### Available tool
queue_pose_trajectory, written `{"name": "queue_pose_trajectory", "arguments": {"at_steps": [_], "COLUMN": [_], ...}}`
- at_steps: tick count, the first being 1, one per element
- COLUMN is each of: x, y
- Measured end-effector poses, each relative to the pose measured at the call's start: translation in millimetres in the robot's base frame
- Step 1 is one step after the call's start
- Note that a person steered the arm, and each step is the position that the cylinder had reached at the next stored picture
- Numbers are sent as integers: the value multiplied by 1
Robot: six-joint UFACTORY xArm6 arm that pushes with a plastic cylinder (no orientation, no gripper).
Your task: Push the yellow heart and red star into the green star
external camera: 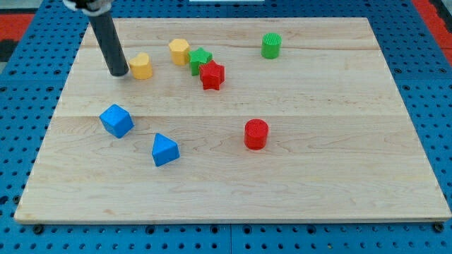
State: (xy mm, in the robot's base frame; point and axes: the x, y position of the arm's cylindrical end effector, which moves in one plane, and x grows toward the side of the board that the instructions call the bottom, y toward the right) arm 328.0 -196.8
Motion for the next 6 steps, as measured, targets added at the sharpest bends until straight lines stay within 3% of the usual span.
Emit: {"name": "queue_pose_trajectory", "arguments": {"at_steps": [1, 2, 3, 5, 6], "x": [-7, 42, 48, 106, 65], "y": [19, 84, 71, 148, 149]}}
